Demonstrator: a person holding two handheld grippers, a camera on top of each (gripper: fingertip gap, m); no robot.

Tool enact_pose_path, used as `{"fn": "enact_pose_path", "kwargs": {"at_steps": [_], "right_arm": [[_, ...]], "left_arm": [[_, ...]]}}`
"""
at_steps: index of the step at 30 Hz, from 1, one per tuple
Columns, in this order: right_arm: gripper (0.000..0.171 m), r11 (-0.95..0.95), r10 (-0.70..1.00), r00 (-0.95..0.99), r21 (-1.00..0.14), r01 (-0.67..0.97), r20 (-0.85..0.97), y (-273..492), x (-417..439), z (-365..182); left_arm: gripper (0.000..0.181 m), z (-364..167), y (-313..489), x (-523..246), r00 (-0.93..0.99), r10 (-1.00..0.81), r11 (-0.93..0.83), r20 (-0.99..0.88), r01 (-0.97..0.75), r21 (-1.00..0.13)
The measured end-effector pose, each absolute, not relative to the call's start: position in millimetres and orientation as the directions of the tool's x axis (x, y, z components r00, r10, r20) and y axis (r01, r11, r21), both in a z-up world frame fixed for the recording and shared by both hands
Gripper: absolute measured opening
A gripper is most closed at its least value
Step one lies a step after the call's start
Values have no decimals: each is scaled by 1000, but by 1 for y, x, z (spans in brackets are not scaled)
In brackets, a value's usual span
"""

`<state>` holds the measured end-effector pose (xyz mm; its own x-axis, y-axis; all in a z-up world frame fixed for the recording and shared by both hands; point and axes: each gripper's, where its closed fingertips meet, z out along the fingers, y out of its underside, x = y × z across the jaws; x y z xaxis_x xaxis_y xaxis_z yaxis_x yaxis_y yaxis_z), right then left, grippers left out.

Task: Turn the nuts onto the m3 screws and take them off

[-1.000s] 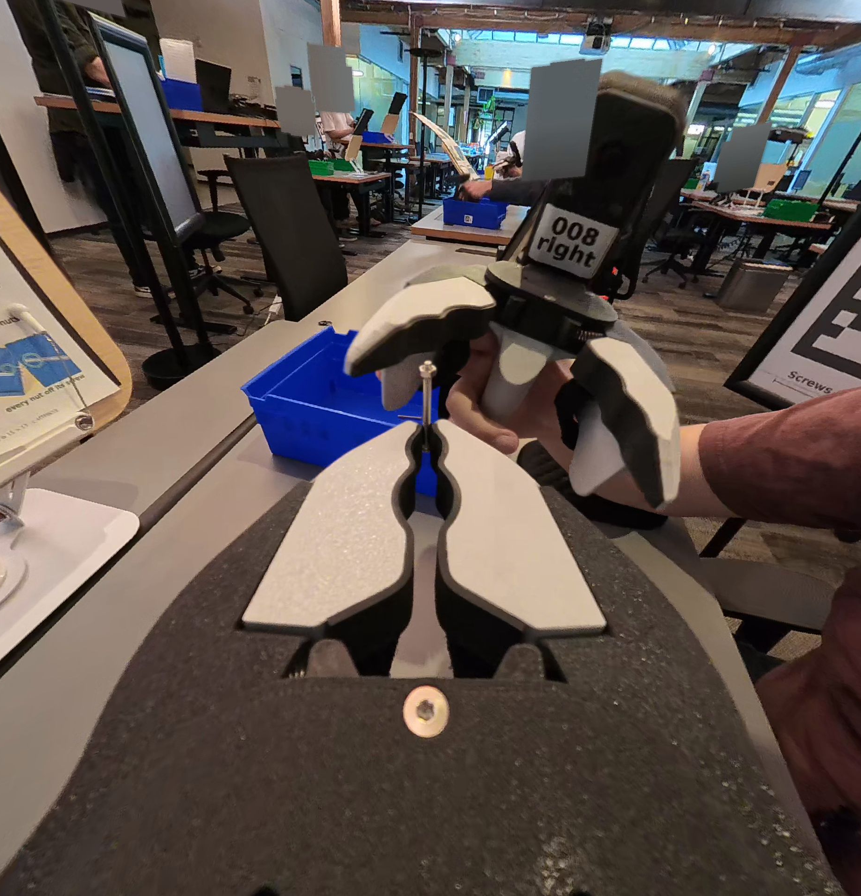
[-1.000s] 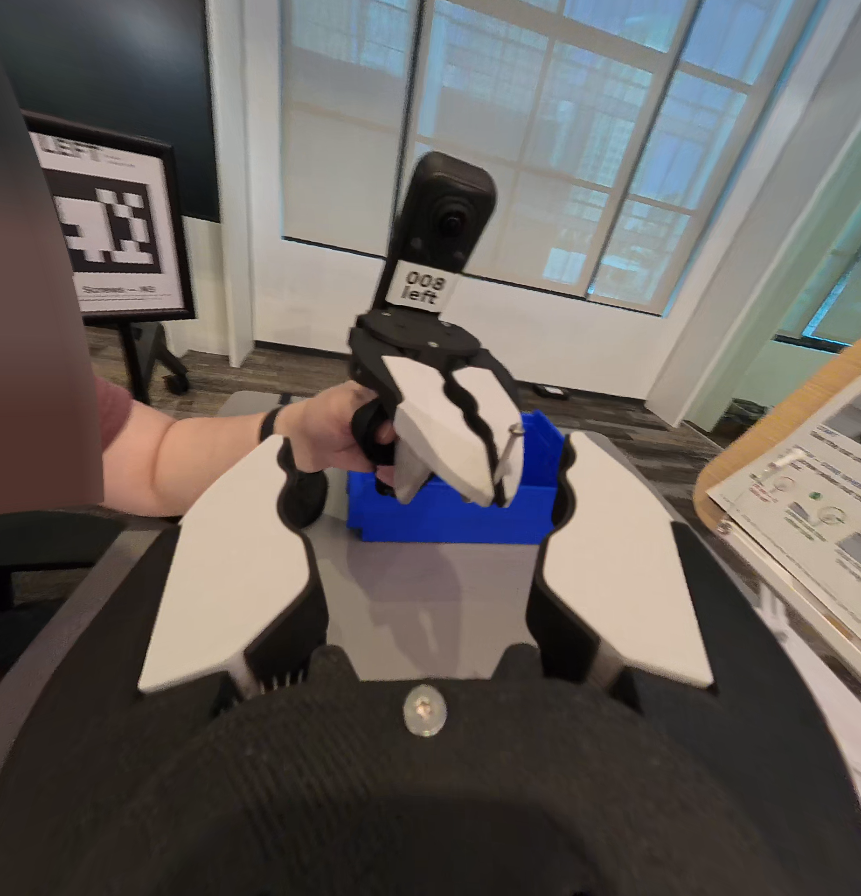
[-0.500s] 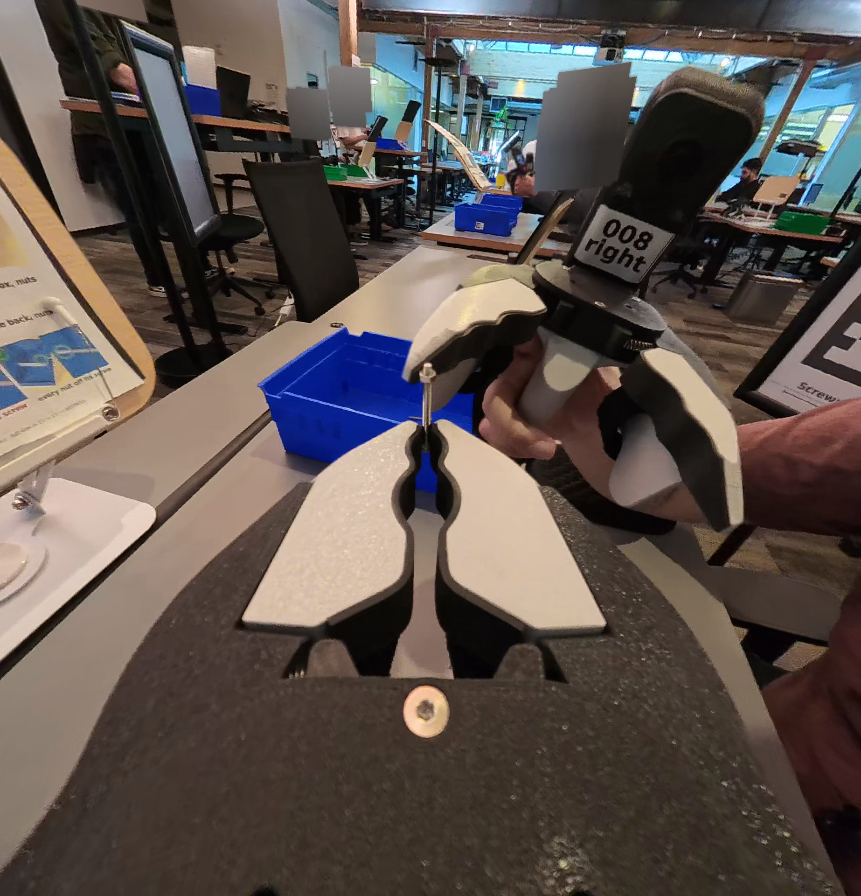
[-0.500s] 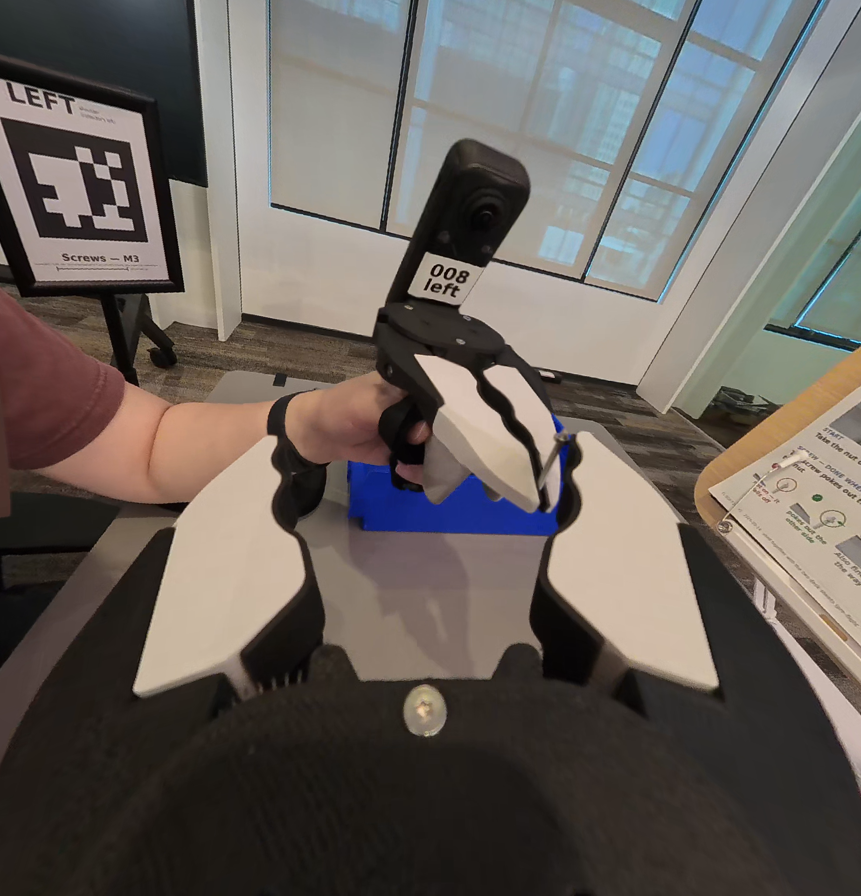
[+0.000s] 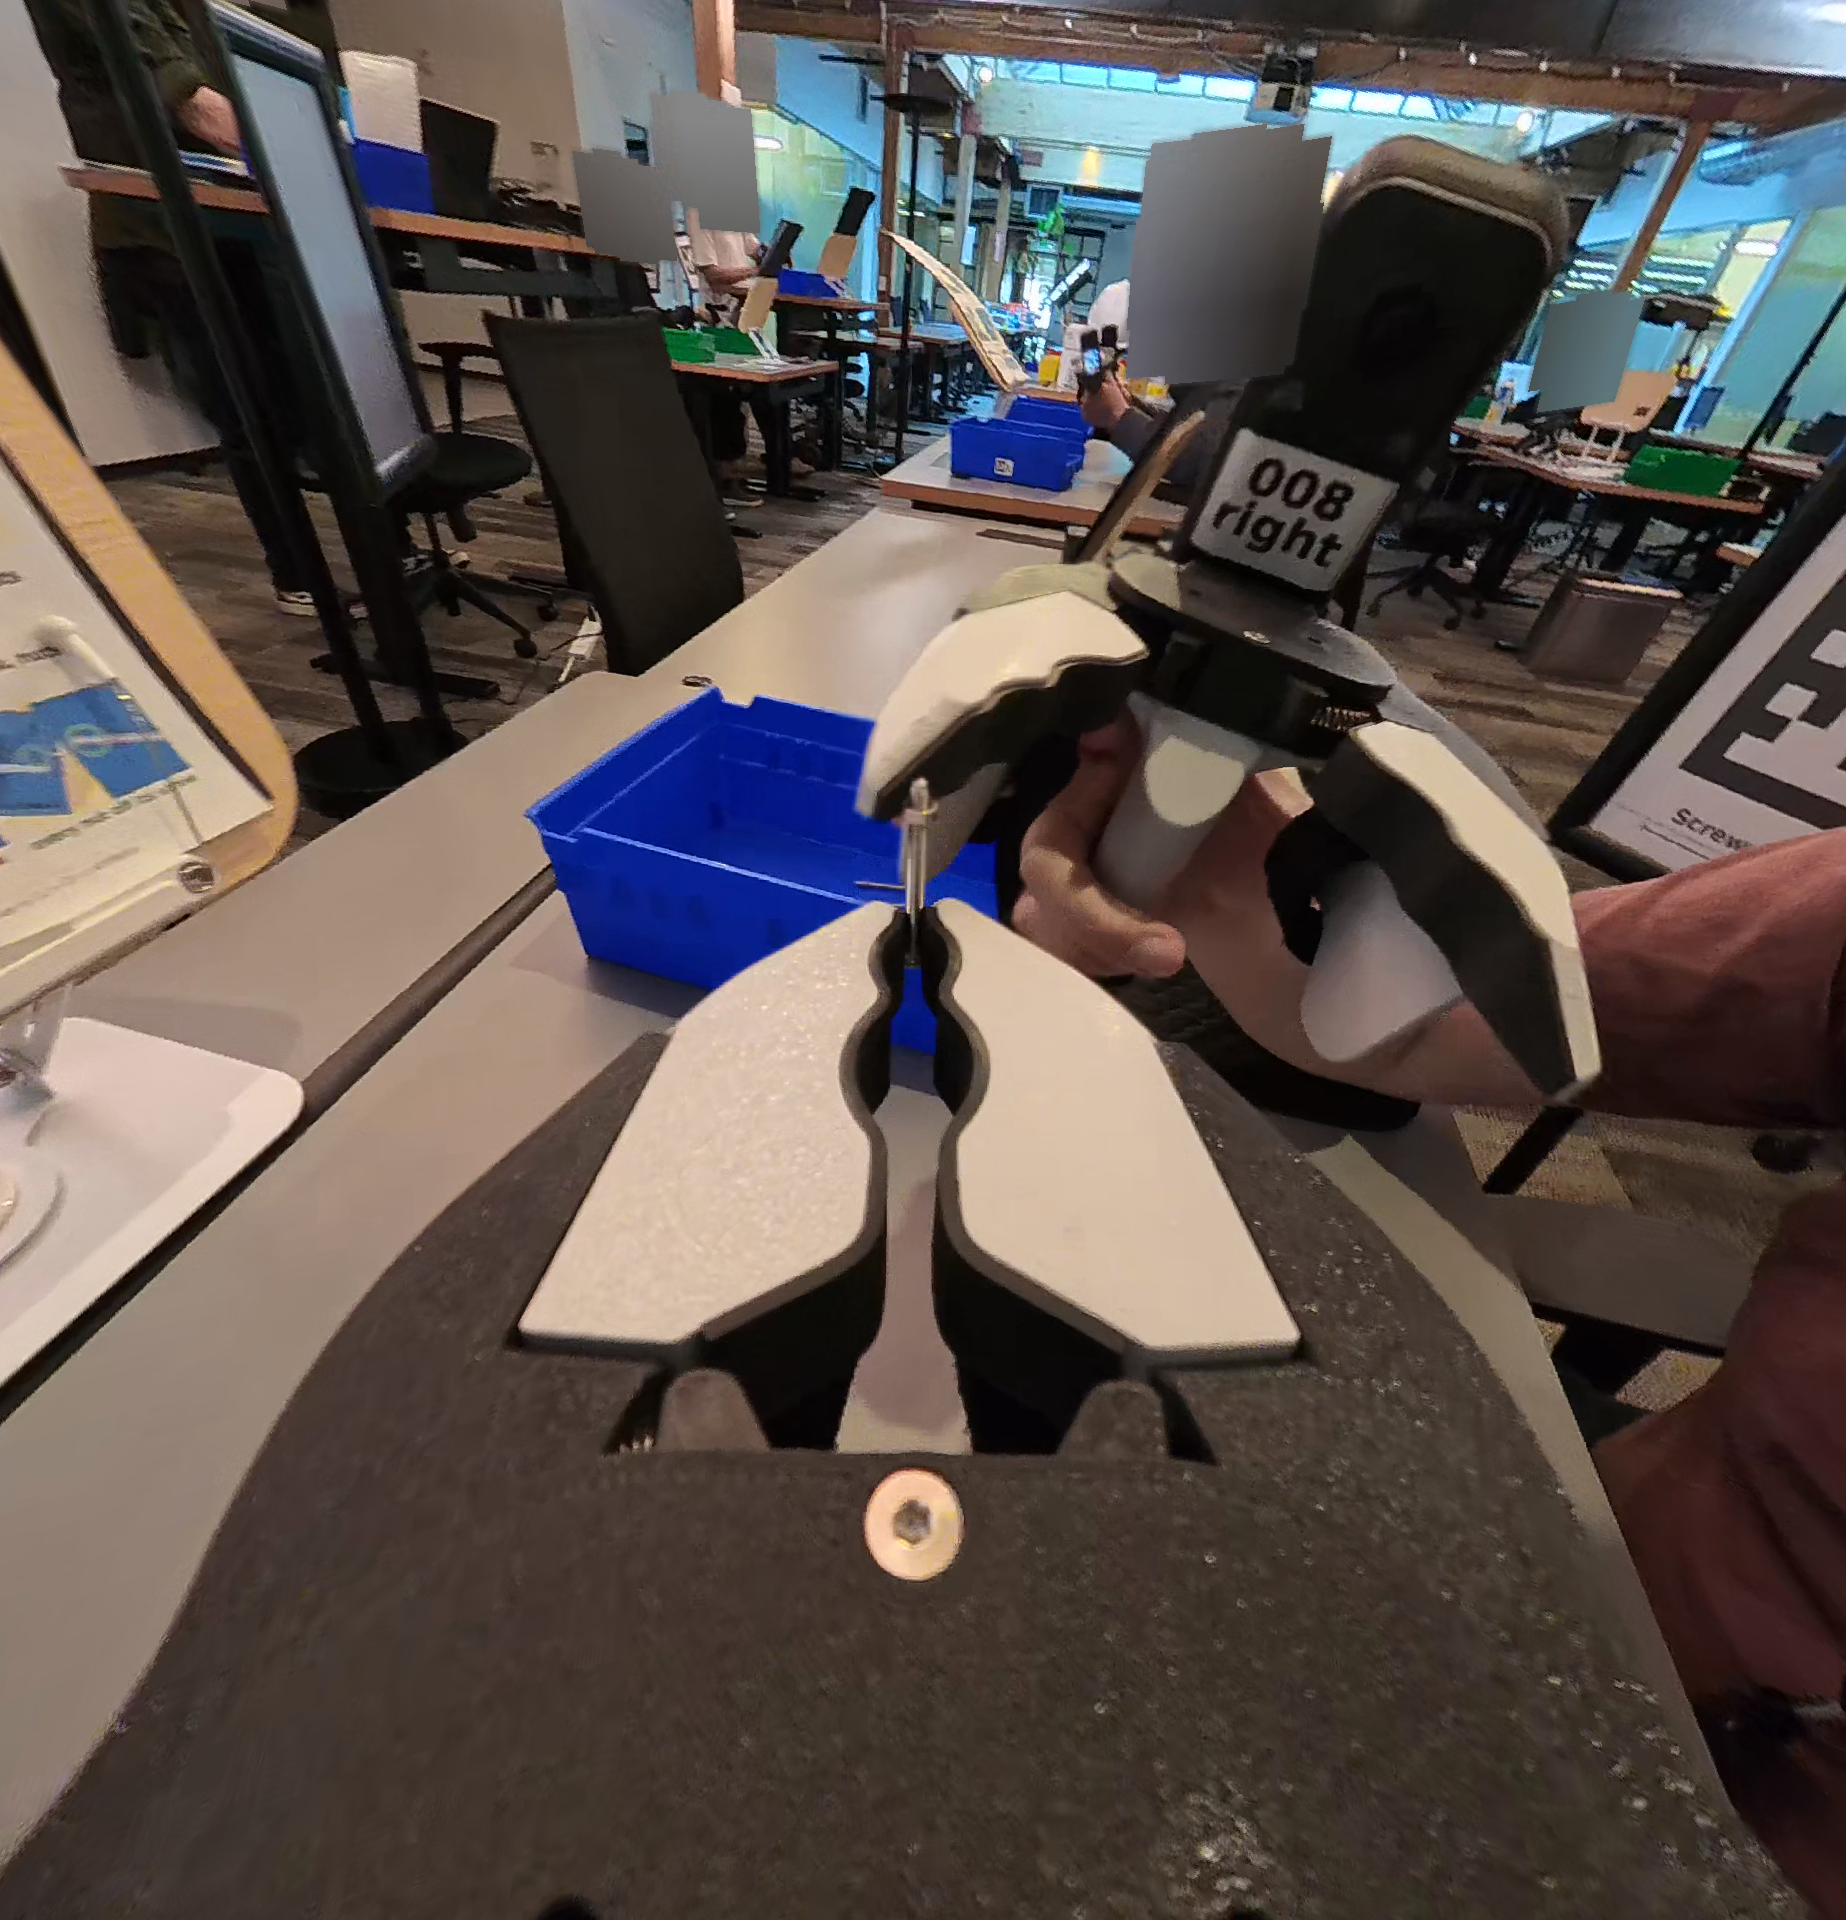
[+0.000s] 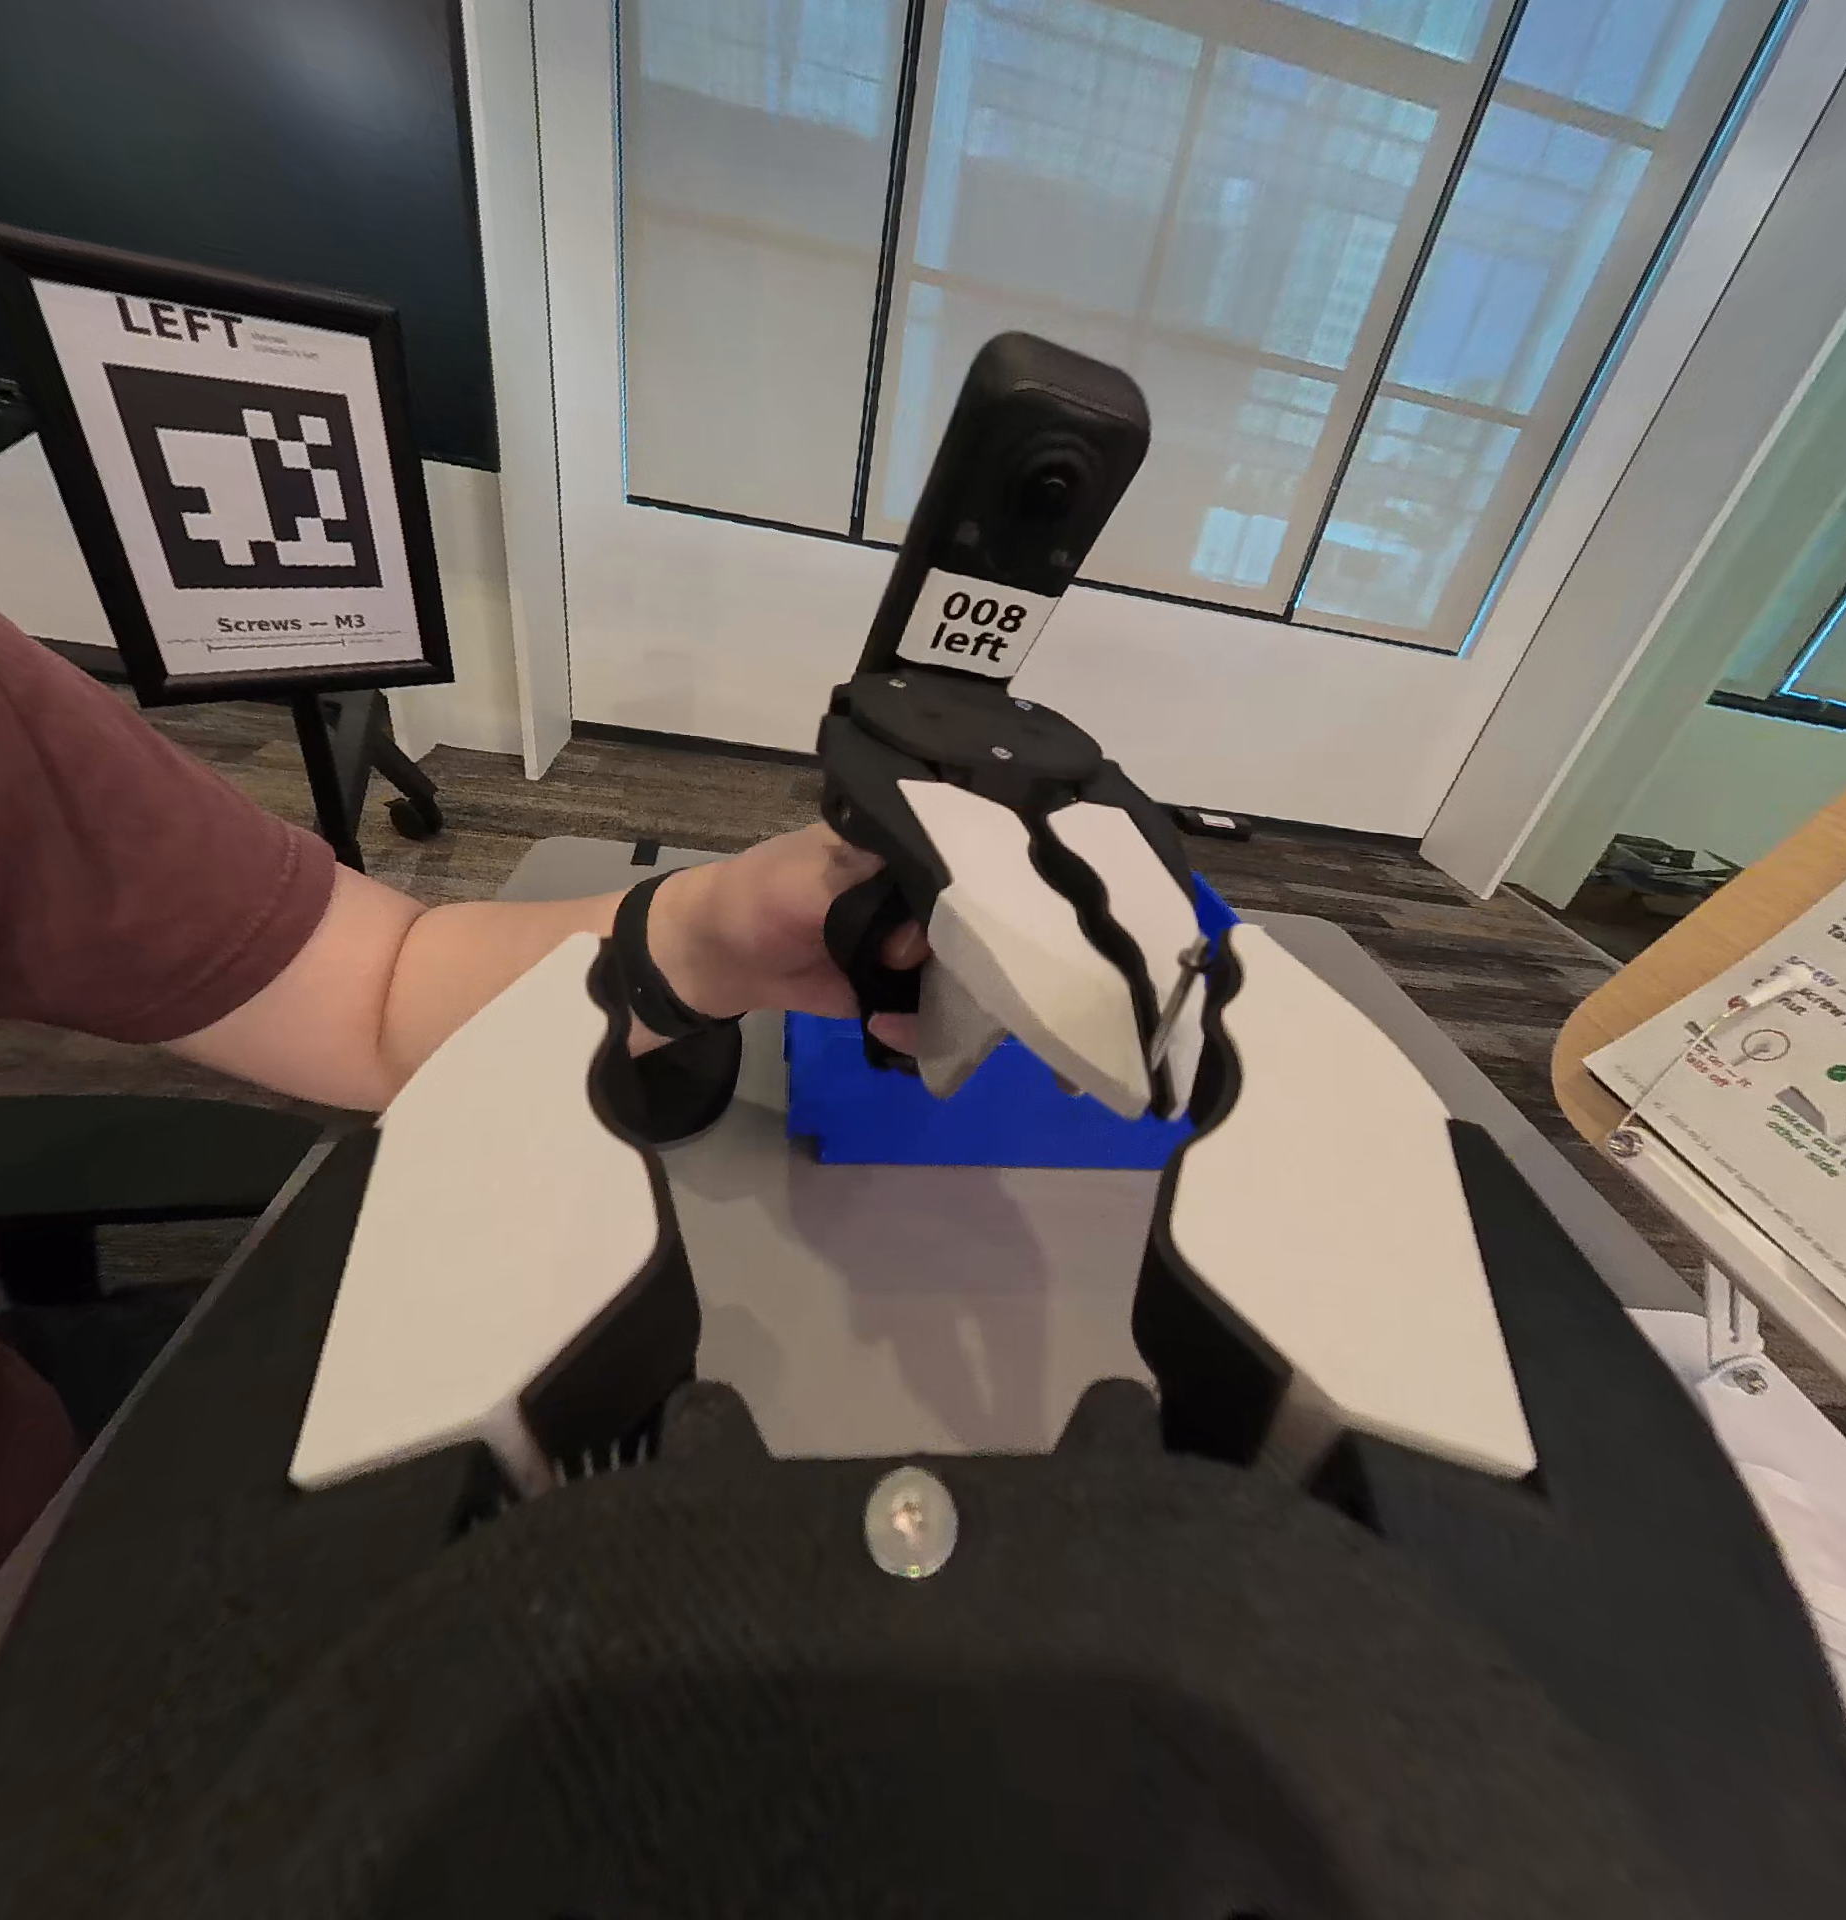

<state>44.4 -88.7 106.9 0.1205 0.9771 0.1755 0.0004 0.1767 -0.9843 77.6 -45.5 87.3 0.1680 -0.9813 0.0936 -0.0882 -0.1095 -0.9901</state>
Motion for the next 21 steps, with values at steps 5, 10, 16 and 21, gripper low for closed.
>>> {"fn": "enact_pose_path", "kwargs": {"at_steps": [5,10,16,21], "right_arm": [[99,185,967,175,-983,2,182,-80,52,112],[103,170,974,152,-985,-3,168,-84,44,107],[104,113,991,68,-993,-16,112,-93,38,102],[105,124,988,91,-992,-18,122,-88,47,108]], "left_arm": [[2,91,-49,74,130,-985,-126,116,-75,-989],[2,81,-60,89,93,-992,-102,90,-126,-987],[2,76,-59,93,99,-992,-97,84,-140,-985],[2,88,-43,74,176,-980,-106,89,-90,-990]]}}
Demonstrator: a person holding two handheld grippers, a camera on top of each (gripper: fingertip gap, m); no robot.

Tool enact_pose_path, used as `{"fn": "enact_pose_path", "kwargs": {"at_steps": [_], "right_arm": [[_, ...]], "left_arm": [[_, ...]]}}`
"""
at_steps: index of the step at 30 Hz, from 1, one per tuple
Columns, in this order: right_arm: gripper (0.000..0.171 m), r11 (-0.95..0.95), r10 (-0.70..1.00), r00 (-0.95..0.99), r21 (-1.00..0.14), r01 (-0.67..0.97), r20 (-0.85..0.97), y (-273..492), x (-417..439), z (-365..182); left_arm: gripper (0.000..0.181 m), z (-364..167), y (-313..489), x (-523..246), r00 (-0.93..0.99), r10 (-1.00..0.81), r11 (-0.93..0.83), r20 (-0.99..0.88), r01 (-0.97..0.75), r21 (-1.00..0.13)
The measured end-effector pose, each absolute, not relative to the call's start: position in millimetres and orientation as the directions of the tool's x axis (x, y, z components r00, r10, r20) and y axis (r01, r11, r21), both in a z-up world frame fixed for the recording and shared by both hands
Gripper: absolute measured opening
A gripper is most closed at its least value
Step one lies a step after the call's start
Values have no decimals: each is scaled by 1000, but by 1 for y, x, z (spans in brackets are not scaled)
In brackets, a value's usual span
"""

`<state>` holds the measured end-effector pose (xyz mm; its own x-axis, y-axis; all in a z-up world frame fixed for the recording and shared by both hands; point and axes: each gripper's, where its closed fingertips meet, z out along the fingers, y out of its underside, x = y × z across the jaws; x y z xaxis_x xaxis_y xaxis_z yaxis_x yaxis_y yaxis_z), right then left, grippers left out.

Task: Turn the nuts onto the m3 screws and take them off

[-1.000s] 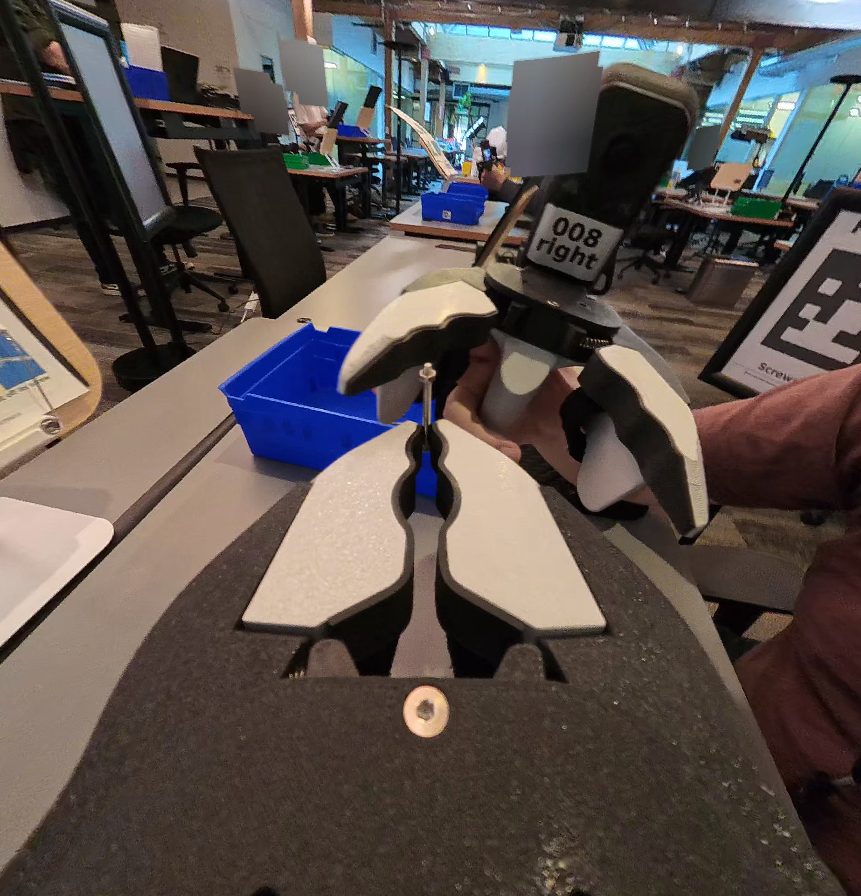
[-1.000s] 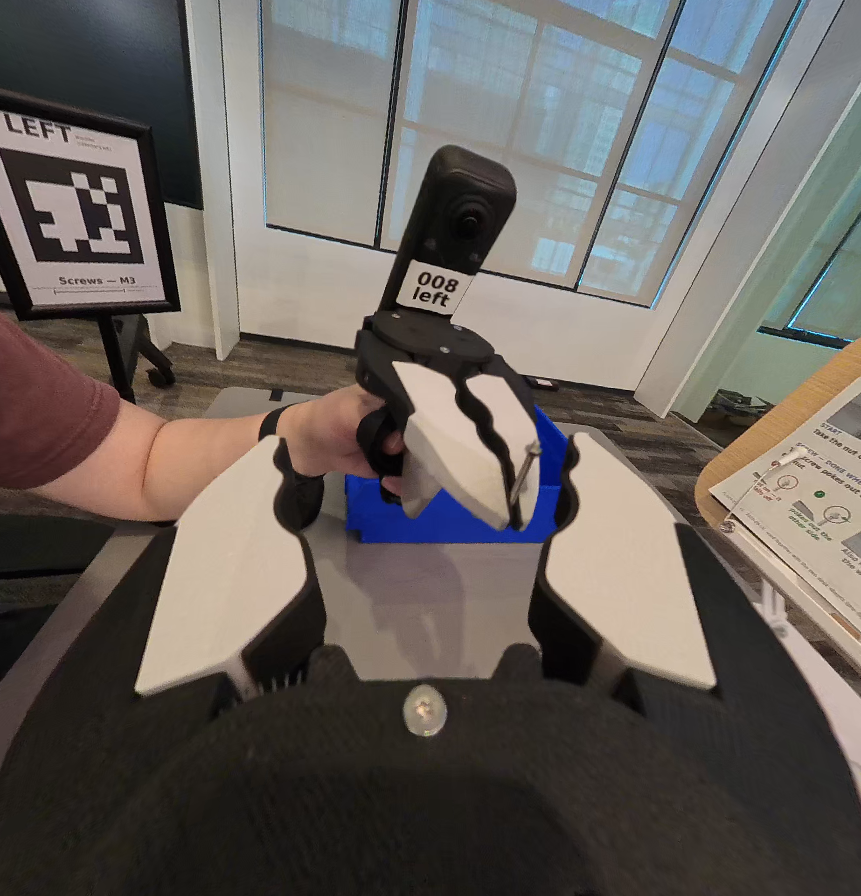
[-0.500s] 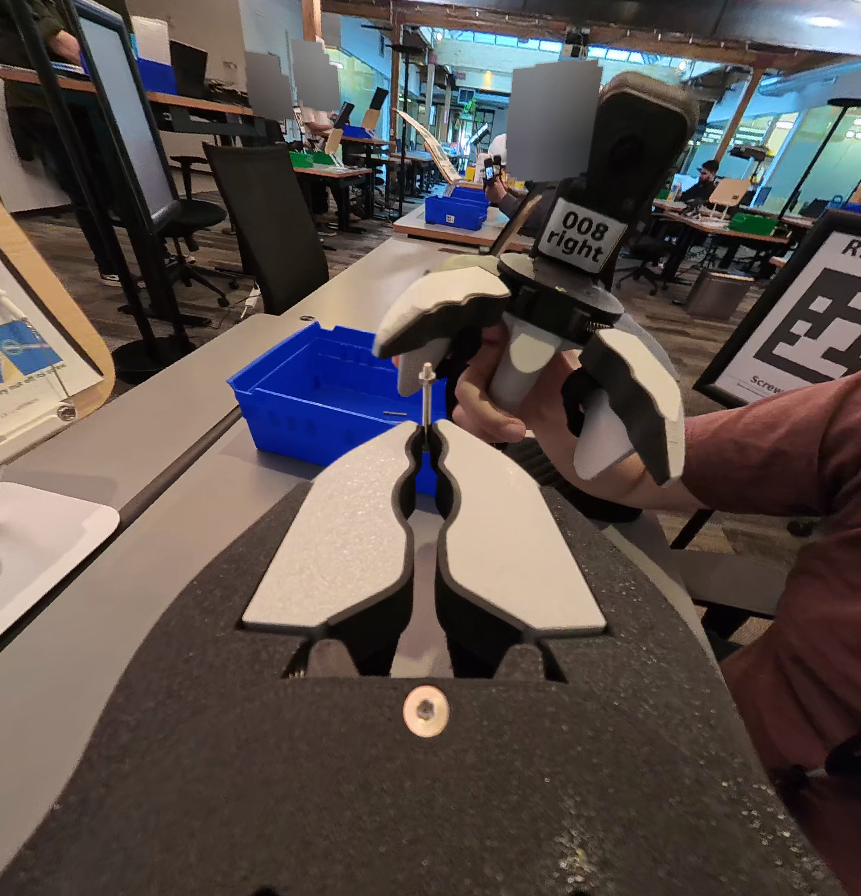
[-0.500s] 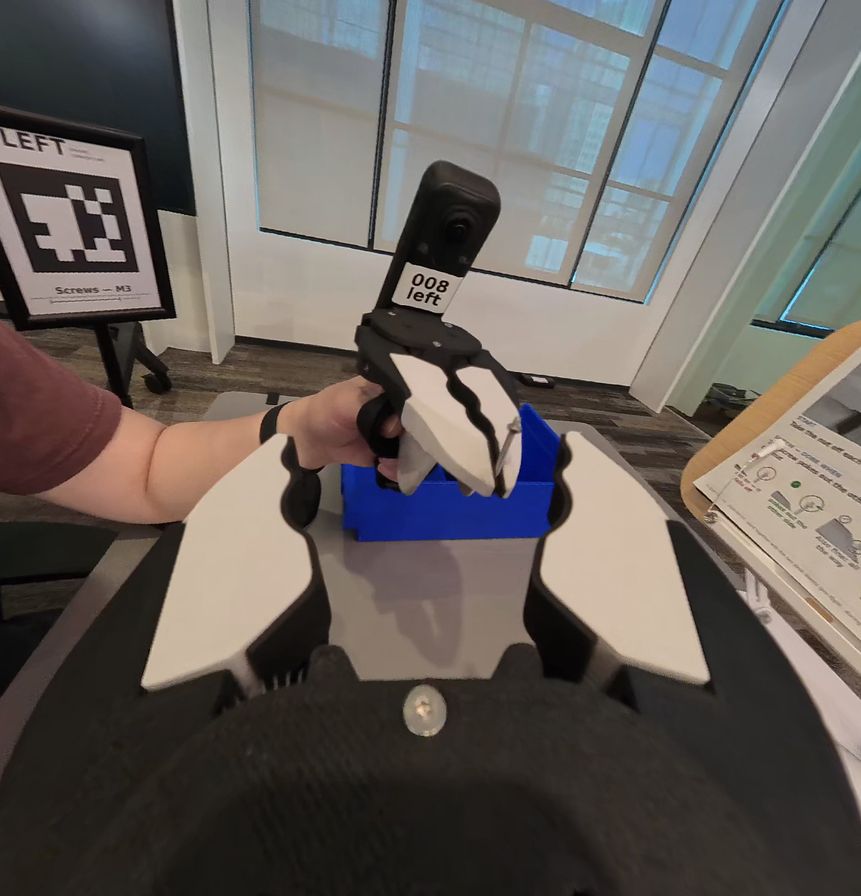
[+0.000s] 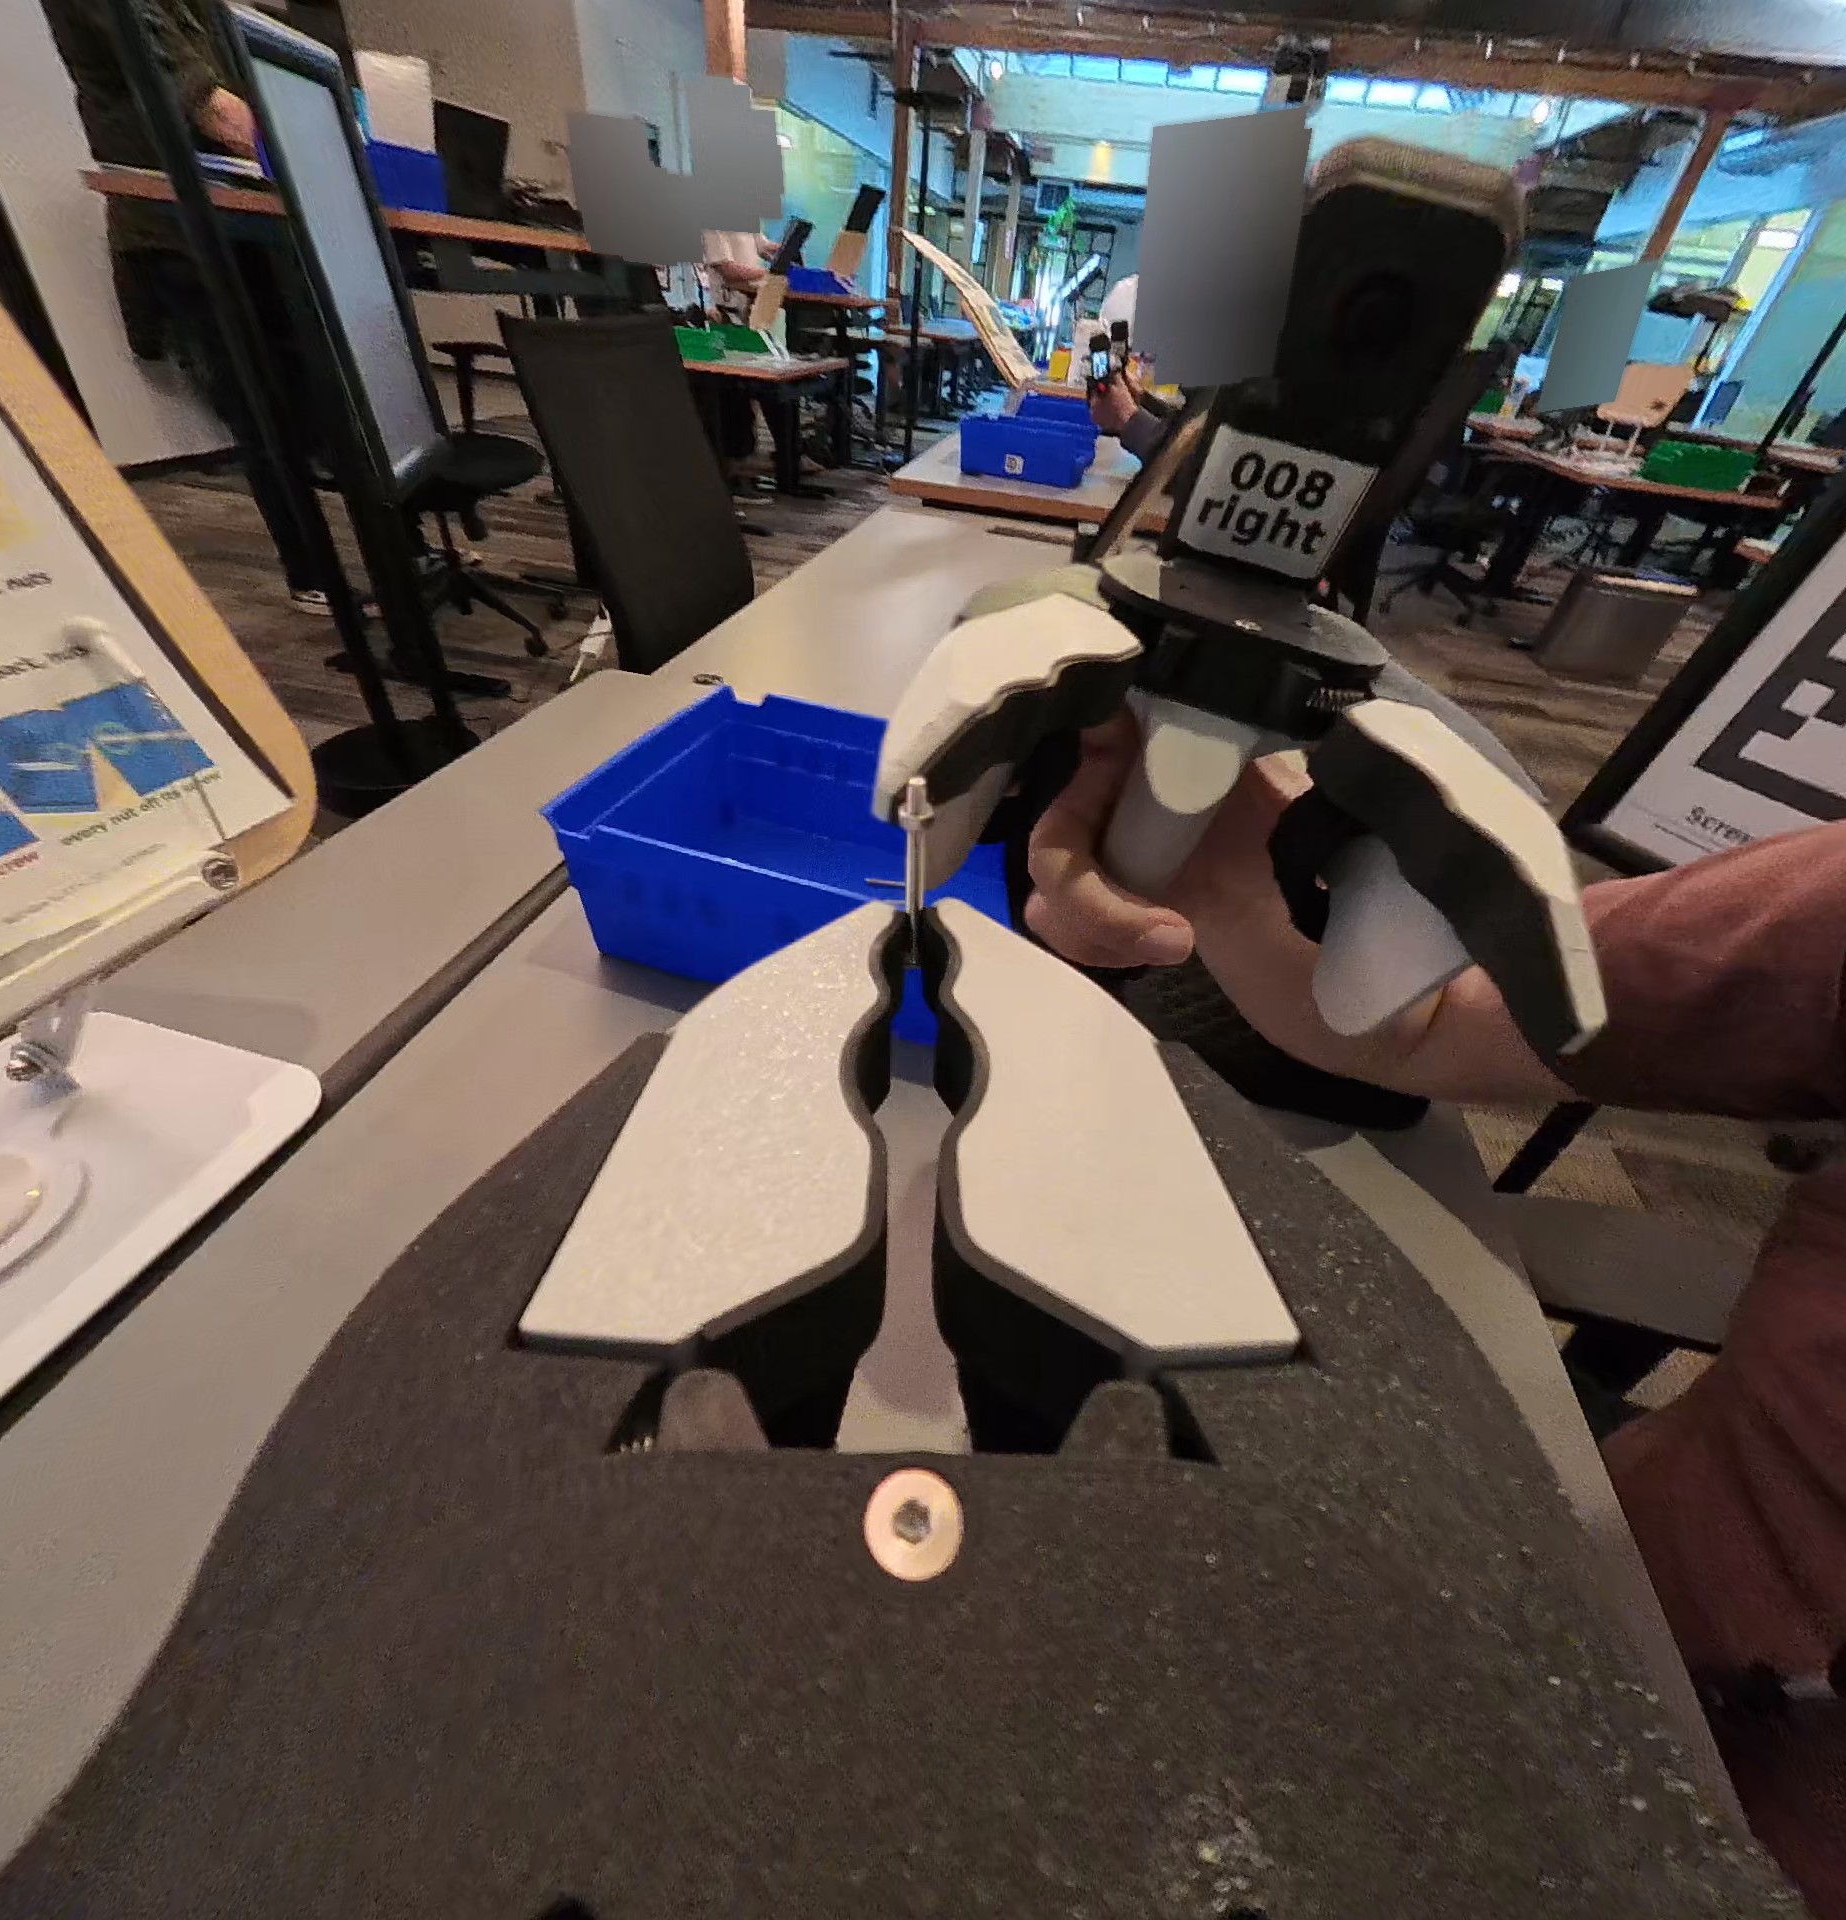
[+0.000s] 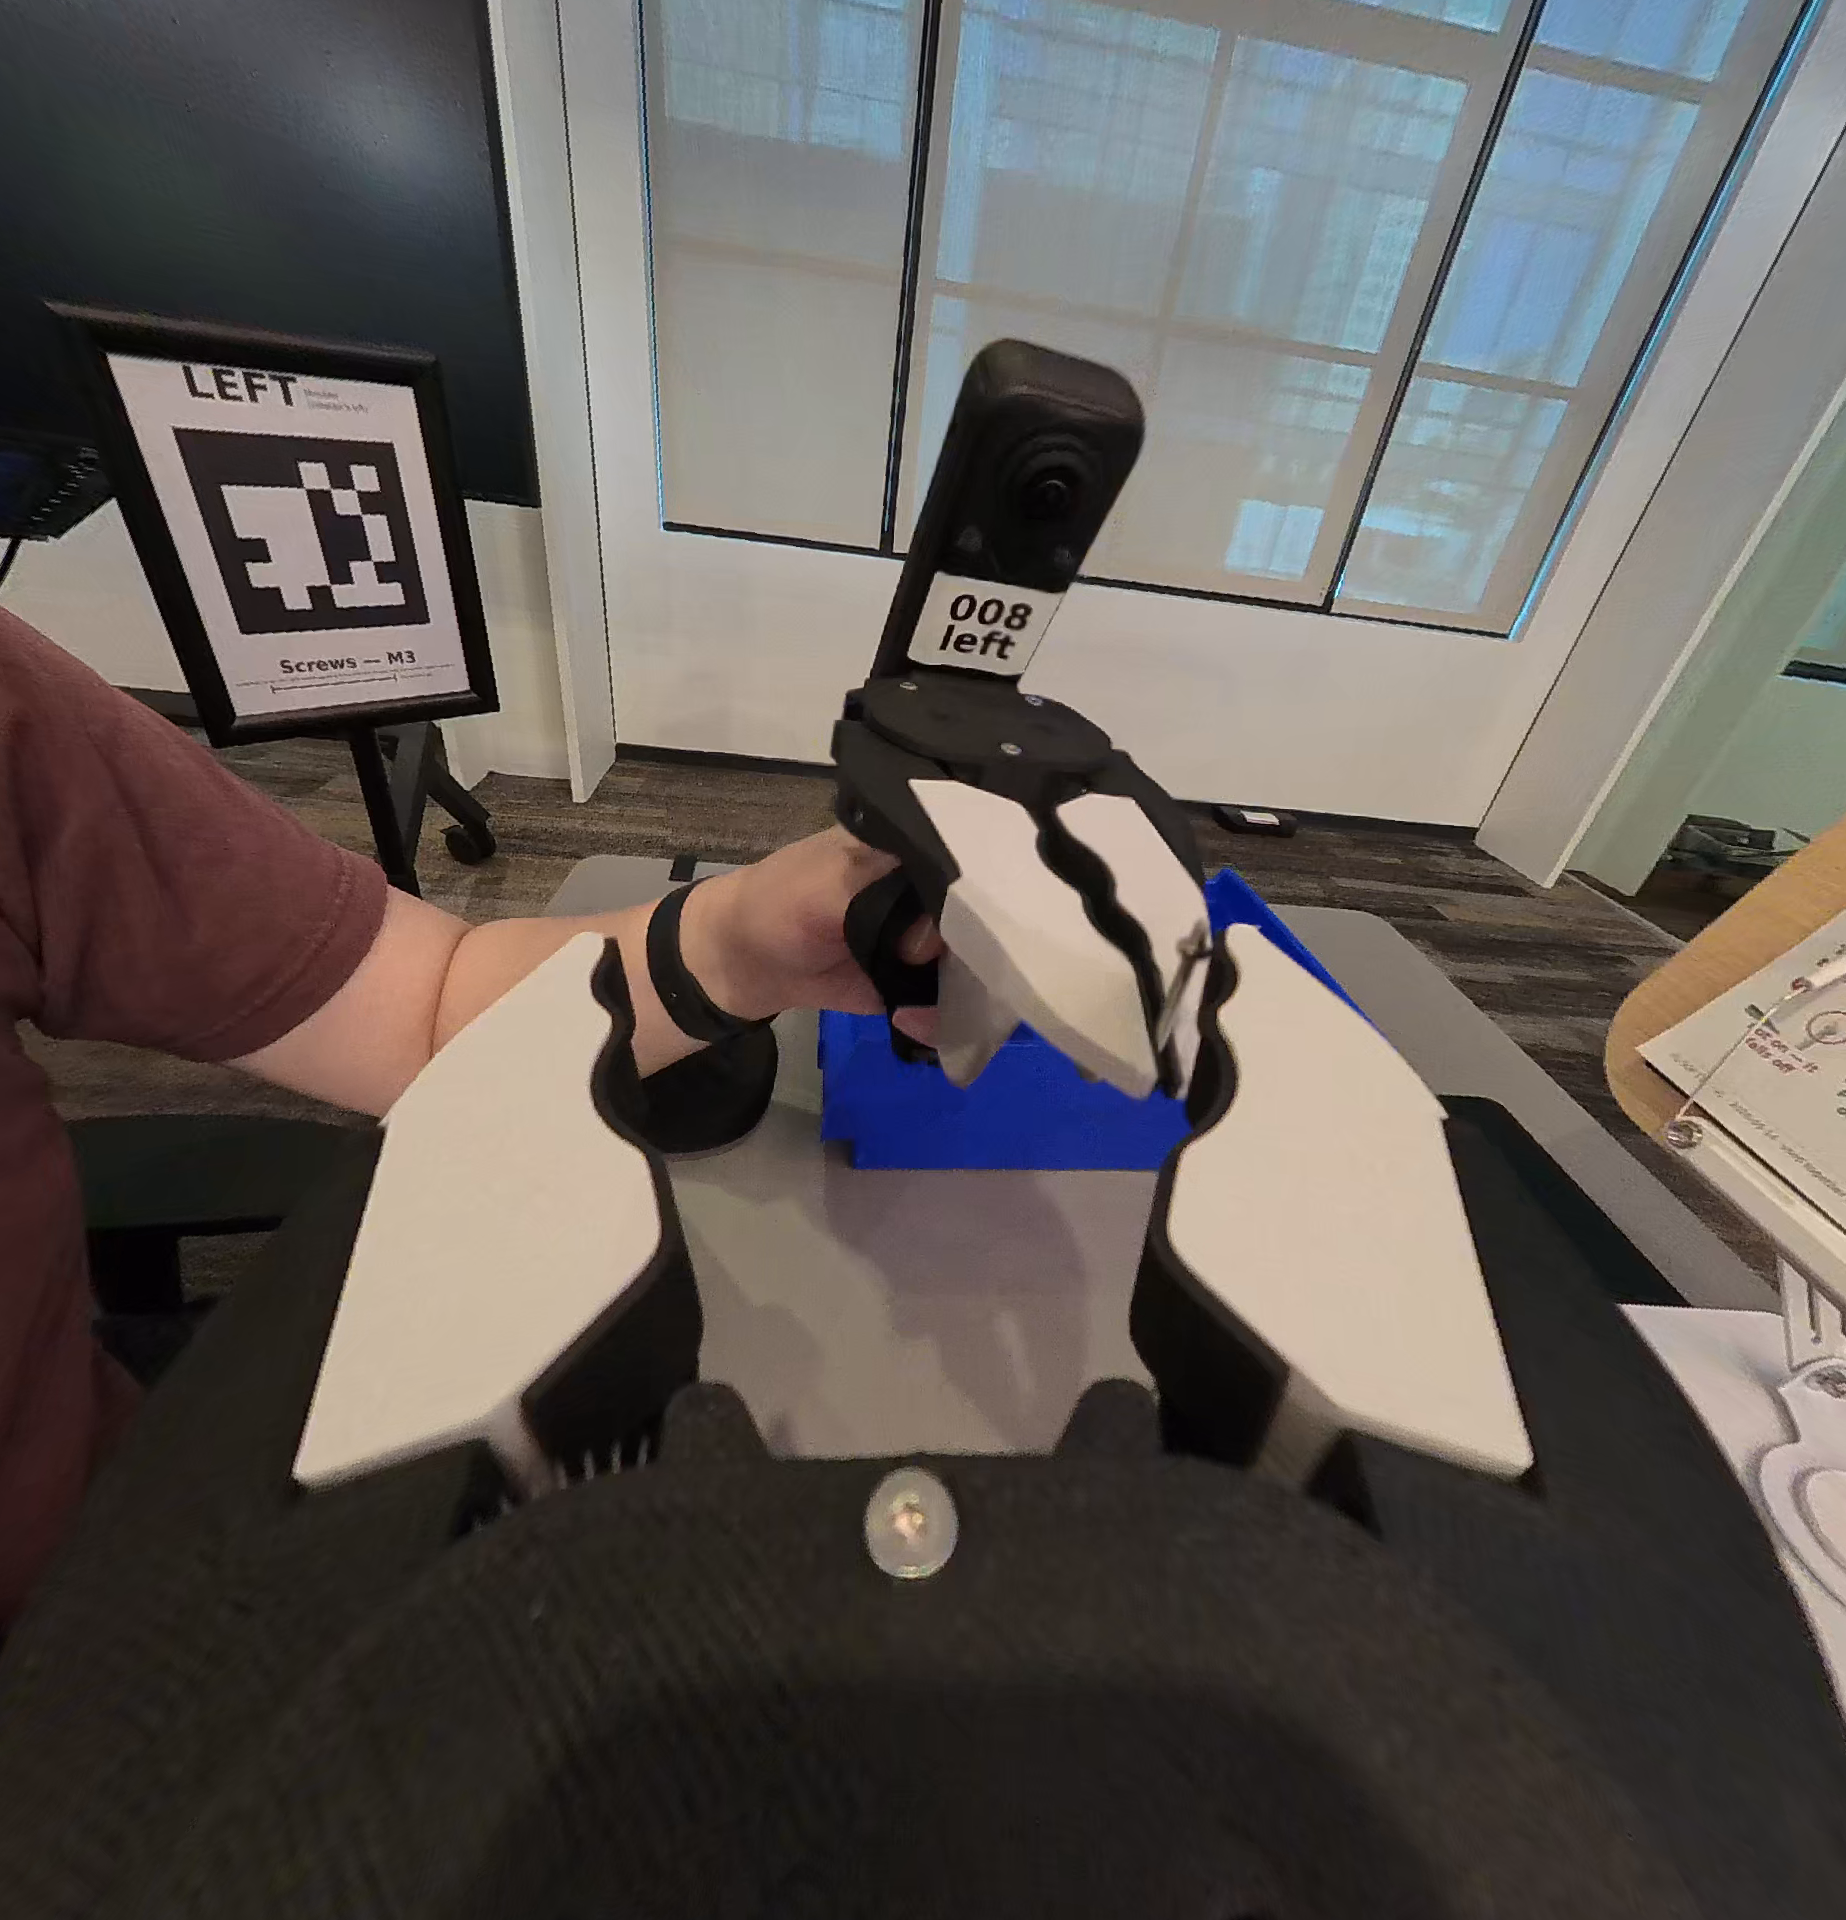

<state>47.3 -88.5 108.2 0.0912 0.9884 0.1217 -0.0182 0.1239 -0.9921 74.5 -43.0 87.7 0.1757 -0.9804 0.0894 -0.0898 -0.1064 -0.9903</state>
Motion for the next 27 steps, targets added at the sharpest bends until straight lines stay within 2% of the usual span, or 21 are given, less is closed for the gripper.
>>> {"fn": "enact_pose_path", "kwargs": {"at_steps": [5,10,14,19,23,27], "right_arm": [[103,115,987,117,-992,-44,109,-83,47,109],[103,109,992,61,-994,-22,107,-92,38,102],[107,154,984,91,-988,8,154,-90,42,103],[97,142,986,94,-989,-28,139,-88,50,111],[97,121,989,89,-992,-43,117,-88,47,110],[98,128,991,49,-992,-4,128,-95,43,104]], "left_arm": [[2,91,-58,81,74,-990,-126,121,-69,-990],[2,78,-61,94,104,-992,-86,71,-142,-986],[2,87,-48,79,152,-985,-101,85,-101,-990],[2,100,-53,71,114,-986,-126,119,-49,-991],[2,90,-69,88,62,-995,-89,82,-114,-990],[2,86,-60,87,124,-991,-70,53,-135,-988]]}}
